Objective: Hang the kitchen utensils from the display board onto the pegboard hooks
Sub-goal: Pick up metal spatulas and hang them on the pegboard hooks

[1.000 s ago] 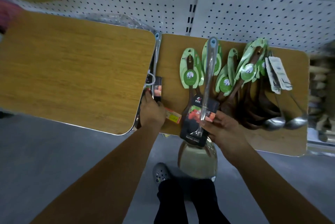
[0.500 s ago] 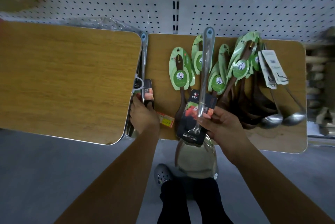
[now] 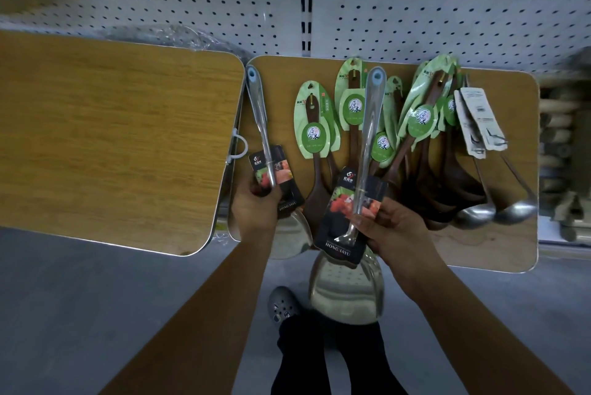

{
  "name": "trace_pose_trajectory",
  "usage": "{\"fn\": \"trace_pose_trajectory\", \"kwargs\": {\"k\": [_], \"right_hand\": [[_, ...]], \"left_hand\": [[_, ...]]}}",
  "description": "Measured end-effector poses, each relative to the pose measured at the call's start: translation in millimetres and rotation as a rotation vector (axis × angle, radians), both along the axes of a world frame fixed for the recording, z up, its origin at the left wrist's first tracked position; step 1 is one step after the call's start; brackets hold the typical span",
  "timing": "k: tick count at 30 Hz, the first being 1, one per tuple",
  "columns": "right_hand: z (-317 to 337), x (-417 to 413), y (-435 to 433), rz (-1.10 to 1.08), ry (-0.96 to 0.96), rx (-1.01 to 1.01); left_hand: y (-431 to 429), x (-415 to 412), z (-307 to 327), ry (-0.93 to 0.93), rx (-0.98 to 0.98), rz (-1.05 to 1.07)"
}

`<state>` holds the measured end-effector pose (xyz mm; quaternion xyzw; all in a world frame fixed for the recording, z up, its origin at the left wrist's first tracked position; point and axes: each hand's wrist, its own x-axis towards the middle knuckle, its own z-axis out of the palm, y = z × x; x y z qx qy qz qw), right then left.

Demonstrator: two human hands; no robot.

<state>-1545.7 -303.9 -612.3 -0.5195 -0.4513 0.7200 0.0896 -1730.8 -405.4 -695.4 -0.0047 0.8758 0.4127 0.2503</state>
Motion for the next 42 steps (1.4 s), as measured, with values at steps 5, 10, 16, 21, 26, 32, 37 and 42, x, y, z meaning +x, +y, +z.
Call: {"fn": "trace_pose_trajectory", "kwargs": {"k": [5, 10, 16, 21, 26, 32, 37, 42], "right_hand": [[4.3, 6.1, 5.5, 0.006, 0.031, -0.021], [6.1, 18.3, 8.2, 0.022, 0.05, -0.003], [31.6, 42.6, 11.2, 0.002, 0.066, 0.048], [90.8, 70.5, 4.3, -0.01, 0.05, 0.072], [161.3, 100.3, -8.1, 0.025, 0.051, 0.061], [225.0, 129.5, -0.9, 0.062, 0.054, 0.109], [265.7, 149.0, -0.7, 0.037, 0.144, 0.161], [297.5, 172.1, -28.3, -0.095, 0.157, 0.258]], "left_hand": [[-1.7, -11.6, 0.9, -0.071, -0.053, -0.103], [-8.1, -17.2, 9.8, -0.162, 0.021, -0.104], [-27.8, 5.1, 48.1, -0.347, 0.167, -0.123], [-41.7, 41.1, 114.2, -0.378, 0.264, -0.152], [-63.8, 77.5, 196.8, -0.392, 0.406, -0.166], [-78.4, 116.0, 283.1, -0.34, 0.557, -0.126], [-82.8, 135.3, 333.7, -0.411, 0.684, -0.115], [-83.9, 146.3, 382.7, -0.384, 0.705, -0.275]]}}
